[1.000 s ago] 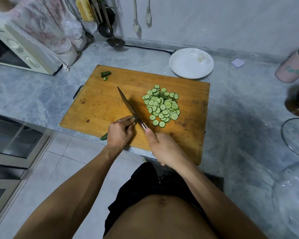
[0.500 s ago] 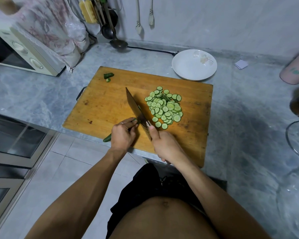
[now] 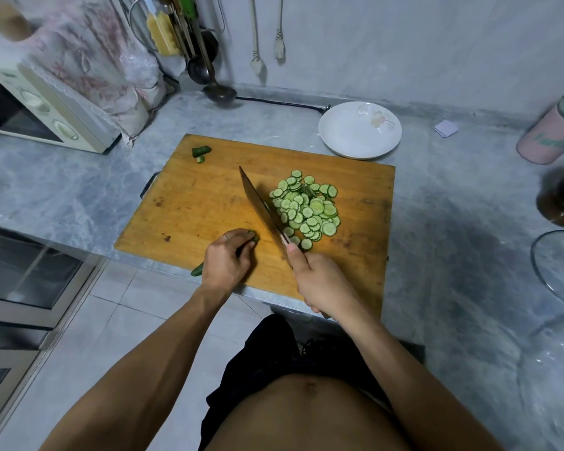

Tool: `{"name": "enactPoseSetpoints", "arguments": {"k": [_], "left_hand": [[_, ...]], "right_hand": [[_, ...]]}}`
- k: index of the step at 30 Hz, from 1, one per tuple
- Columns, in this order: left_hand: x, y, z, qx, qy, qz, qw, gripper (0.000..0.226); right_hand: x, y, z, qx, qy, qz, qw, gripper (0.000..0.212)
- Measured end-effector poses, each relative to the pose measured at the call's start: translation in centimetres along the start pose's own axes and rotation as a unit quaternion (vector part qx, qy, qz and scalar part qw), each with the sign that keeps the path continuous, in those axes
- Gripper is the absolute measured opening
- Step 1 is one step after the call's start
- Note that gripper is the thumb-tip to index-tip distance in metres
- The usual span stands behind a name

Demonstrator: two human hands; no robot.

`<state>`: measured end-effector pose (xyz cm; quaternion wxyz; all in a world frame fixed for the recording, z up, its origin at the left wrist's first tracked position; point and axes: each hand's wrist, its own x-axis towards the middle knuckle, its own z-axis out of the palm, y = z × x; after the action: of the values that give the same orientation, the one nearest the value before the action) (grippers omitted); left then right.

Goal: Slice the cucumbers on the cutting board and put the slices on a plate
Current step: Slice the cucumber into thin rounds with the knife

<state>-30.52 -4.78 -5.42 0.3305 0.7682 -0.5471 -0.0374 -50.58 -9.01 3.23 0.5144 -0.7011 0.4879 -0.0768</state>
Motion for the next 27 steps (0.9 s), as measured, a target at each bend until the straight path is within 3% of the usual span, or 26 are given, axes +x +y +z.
{"name": "enactPoseSetpoints", "arguments": {"k": [27], "left_hand": [[-0.3, -0.3, 0.5, -0.007, 0.006, -0.019, 1.000, 0.018]], "right_hand": [[0.9, -1.0, 2.3, -0.040, -0.037, 0.002, 0.999, 0.066]]}}
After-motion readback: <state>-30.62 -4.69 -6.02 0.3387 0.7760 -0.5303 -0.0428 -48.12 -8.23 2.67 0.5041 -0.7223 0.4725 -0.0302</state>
